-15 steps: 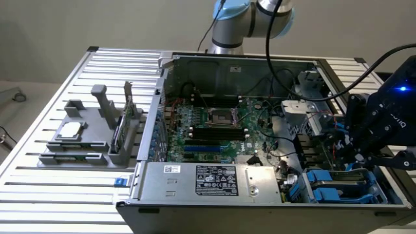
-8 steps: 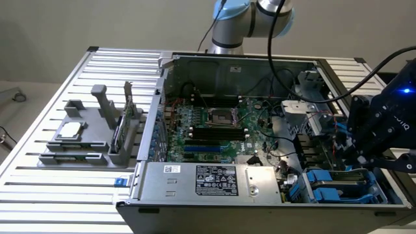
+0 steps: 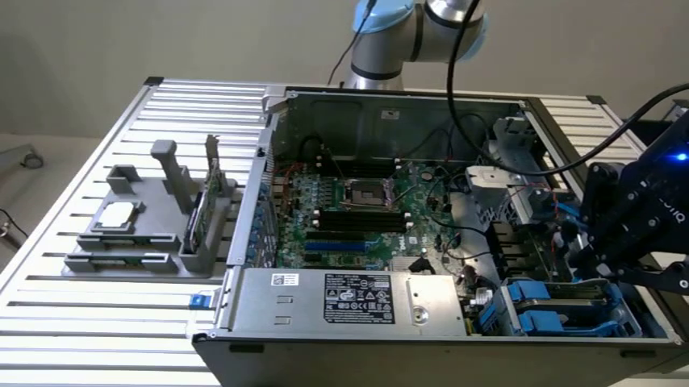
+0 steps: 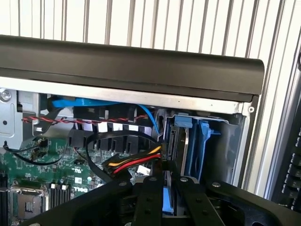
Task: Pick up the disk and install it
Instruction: 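Insert the first disk wire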
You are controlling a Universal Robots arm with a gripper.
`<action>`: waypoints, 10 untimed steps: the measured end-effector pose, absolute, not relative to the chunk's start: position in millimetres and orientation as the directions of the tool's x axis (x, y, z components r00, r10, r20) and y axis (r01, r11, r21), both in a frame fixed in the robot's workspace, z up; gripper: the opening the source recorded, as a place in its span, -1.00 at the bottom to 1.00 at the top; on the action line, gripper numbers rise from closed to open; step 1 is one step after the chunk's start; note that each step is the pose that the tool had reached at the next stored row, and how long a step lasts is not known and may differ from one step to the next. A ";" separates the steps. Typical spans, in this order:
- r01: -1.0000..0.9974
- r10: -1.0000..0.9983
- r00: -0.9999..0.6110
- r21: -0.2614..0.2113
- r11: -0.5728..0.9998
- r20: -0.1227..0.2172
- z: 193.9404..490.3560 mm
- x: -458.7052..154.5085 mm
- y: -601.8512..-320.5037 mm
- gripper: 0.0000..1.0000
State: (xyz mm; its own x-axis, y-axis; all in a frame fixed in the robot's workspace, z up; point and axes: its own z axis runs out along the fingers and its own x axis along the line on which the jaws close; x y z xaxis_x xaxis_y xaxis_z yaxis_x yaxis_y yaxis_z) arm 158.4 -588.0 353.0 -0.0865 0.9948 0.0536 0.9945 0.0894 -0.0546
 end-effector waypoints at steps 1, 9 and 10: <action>0.995 0.995 -0.084 -0.055 0.087 0.054 352.9 158.5 -588.8 -0.67; 0.997 0.997 -0.061 -0.049 0.064 0.050 352.4 158.5 -592.3 -0.67; 0.997 0.997 -0.058 -0.047 0.060 0.049 352.2 158.4 -592.4 -0.67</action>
State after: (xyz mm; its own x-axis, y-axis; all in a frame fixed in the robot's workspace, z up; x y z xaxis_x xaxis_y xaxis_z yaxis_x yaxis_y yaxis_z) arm 158.4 -592.4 352.2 -0.0579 0.9971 0.0488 0.9971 0.0602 -0.0475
